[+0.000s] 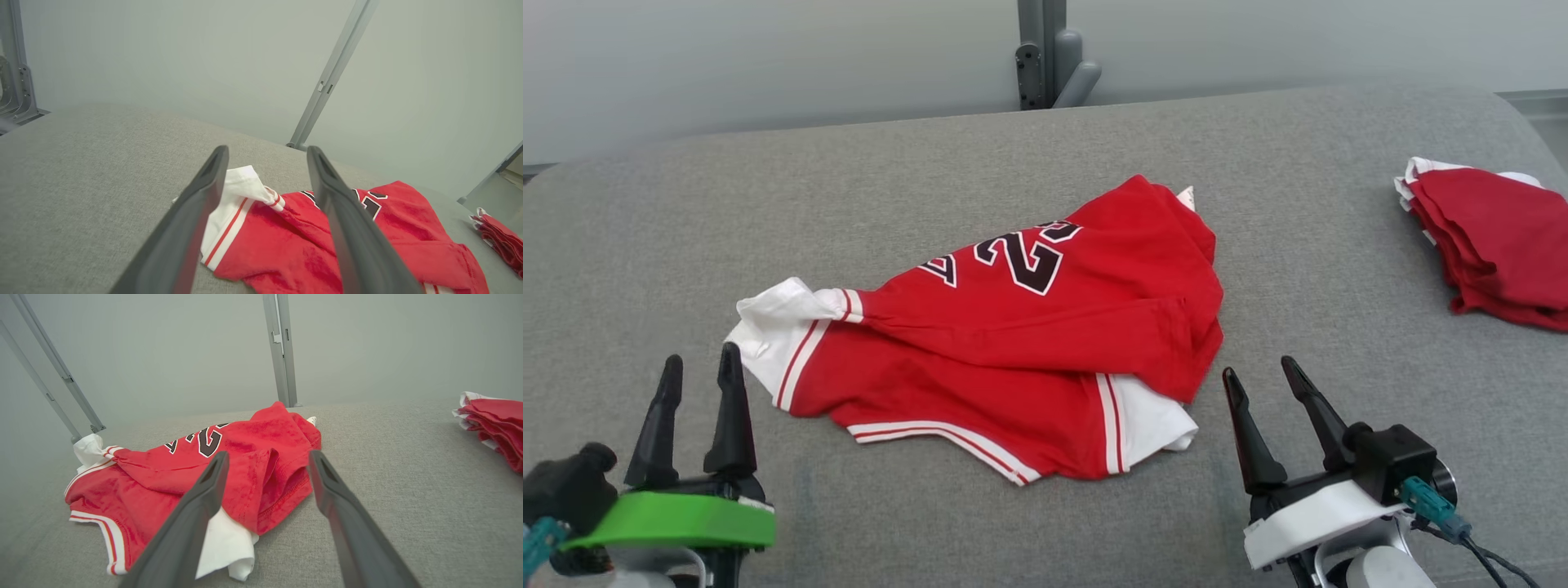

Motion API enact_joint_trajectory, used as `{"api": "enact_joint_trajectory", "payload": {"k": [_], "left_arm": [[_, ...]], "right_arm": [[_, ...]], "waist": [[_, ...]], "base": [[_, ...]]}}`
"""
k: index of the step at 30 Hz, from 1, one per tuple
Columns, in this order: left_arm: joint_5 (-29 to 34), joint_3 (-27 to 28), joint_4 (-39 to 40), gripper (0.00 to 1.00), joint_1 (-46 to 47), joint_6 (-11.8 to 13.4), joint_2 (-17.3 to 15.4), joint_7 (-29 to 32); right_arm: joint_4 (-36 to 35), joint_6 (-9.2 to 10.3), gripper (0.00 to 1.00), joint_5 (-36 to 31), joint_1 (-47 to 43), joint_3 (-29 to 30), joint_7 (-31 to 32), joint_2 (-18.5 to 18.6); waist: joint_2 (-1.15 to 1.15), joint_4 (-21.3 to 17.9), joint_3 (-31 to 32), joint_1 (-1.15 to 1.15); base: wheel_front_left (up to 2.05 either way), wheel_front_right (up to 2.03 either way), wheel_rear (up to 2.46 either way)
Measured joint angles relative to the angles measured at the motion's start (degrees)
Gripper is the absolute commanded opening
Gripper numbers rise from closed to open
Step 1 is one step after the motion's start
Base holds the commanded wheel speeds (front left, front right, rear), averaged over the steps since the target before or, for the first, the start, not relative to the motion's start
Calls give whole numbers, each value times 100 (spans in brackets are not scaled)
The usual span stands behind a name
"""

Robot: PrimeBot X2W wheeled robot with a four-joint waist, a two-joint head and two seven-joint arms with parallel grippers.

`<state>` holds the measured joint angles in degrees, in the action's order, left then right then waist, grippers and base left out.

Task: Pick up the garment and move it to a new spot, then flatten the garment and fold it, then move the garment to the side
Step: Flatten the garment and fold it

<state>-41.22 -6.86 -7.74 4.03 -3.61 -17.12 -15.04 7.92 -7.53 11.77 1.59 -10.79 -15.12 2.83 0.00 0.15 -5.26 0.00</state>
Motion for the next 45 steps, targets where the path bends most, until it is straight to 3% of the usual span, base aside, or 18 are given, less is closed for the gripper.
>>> {"api": "enact_joint_trajectory", "payload": {"k": [8, 13, 20, 30, 32, 33, 34, 37, 39, 40, 41, 42, 45], "left_arm": [[1396, 426, 526, 100, -650, -276, 1018, 1], [1931, 201, 541, 100, -777, -363, 1251, 1], [2103, -40, 519, 100, -808, -376, 1346, 0], [2120, -77, 465, 100, -812, -377, 1355, 1], [2125, -89, 457, 100, -816, -377, 1356, 0], [2136, -92, 453, 100, -818, -377, 1358, 0], [2153, -93, 450, 100, -822, -377, 1360, 1], [2179, -92, 449, 100, -837, -377, 1367, 0], [2181, -90, 456, 100, -838, -377, 1371, 0], [2185, -90, 459, 100, -838, -377, 1373, 0], [2186, -88, 461, 100, -838, -377, 1376, 0], [2186, -87, 463, 100, -838, -377, 1377, 0], [2186, -82, 464, 100, -838, -377, 1384, 0]], "right_arm": [[976, 0, 100, 409, 587, 11, 0, 2], [2214, 0, 100, 922, 1354, -68, 0, 2], [3637, 0, 100, 1284, 2499, -337, 458, 78], [4670, 1, 100, 1243, 3105, -226, 712, 97], [4815, 1, 87, 1252, 3166, -214, 829, 78], [4869, 1, 90, 1257, 3177, -208, 835, 69], [4947, 1, 100, 1240, 3195, -194, 860, 60], [5105, 0, 100, 1132, 3251, -154, 865, 49], [5139, 1, 82, 1131, 3284, -146, 864, 45], [5147, 1, 38, 1128, 3289, -162, 847, 40], [5152, 1, 30, 1127, 3292, -189, 843, 34], [5150, 1, 4, 1127, 3295, -208, 809, 21], [5147, 1, 0, 1144, 3334, -271, 795, 14]], "waist": [[0, 301, 74, 0], [0, 505, 143, 0], [0, 798, 223, 0], [0, 994, 243, 0], [0, 998, 262, 0], [0, 997, 272, 0], [0, 993, 284, 0], [0, 967, 303, 0], [0, 944, 305, 0], [0, 931, 304, 0], [0, 918, 303, 0], [0, 906, 302, 0], [0, 874, 296, 0]], "base": [[0, 0, 0], [0, 0, 0], [0, 0, 0], [0, 0, 0], [0, 0, 0], [0, 0, 0], [0, 0, 0], [0, 0, 0], [0, 0, 0], [0, 0, 0], [0, 0, 0], [0, 0, 0], [0, 0, 0]]}}
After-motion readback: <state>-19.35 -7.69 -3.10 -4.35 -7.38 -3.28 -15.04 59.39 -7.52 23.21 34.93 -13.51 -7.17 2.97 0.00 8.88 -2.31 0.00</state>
